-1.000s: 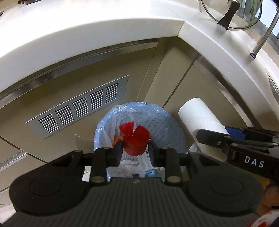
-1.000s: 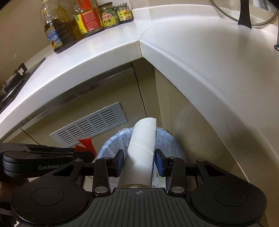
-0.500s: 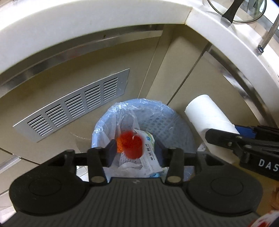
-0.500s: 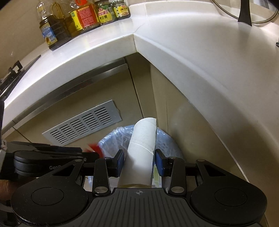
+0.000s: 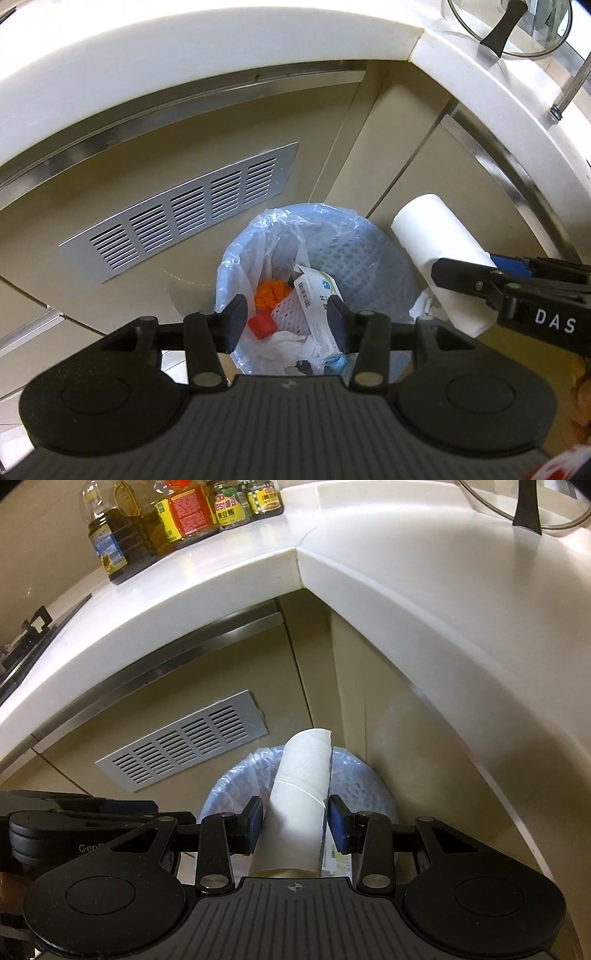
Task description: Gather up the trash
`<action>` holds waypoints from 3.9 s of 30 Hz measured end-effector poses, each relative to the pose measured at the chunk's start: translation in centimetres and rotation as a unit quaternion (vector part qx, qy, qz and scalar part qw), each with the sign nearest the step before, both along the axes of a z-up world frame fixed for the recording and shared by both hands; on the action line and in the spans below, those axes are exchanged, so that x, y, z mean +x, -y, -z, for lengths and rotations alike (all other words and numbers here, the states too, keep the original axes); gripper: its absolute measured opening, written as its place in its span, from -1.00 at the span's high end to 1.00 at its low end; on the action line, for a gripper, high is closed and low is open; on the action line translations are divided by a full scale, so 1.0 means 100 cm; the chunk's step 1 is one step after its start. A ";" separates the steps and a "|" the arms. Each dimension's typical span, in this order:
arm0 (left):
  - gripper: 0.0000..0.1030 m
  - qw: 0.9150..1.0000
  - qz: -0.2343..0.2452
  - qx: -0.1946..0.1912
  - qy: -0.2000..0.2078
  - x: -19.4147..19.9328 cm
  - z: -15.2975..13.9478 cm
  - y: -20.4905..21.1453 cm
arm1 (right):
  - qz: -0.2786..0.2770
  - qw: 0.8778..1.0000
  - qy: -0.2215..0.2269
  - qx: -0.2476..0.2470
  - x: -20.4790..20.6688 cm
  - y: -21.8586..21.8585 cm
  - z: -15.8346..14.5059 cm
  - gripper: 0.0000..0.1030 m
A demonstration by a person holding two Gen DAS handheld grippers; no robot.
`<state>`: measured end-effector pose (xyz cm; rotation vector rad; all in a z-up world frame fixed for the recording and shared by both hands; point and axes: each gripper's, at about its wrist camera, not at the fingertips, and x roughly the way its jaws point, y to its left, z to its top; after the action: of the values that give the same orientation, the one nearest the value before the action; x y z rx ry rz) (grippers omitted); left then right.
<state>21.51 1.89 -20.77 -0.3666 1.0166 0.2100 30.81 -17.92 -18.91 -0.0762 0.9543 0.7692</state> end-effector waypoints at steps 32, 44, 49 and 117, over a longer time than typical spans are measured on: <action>0.16 1.000 -0.017 0.008 -0.006 -0.003 0.006 -0.003 | 0.018 0.999 -0.015 0.031 0.009 -0.011 0.017 -0.12; 0.14 0.999 -0.035 0.025 0.014 -0.016 -0.032 -0.003 | 0.000 1.000 -0.017 0.008 -0.006 0.007 -0.013 -0.21; 0.04 0.998 -0.041 0.038 0.034 -0.021 -0.063 0.003 | -0.018 1.000 -0.006 0.023 -0.019 0.012 -0.038 -0.21; -0.60 0.982 0.072 0.098 0.143 -0.161 -0.194 0.019 | 0.207 0.971 0.118 0.015 -0.222 0.049 -0.171 -0.51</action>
<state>5.38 0.00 -1.37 -0.1385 0.7276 0.1214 8.61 -22.85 -1.77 0.0564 0.6993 0.3781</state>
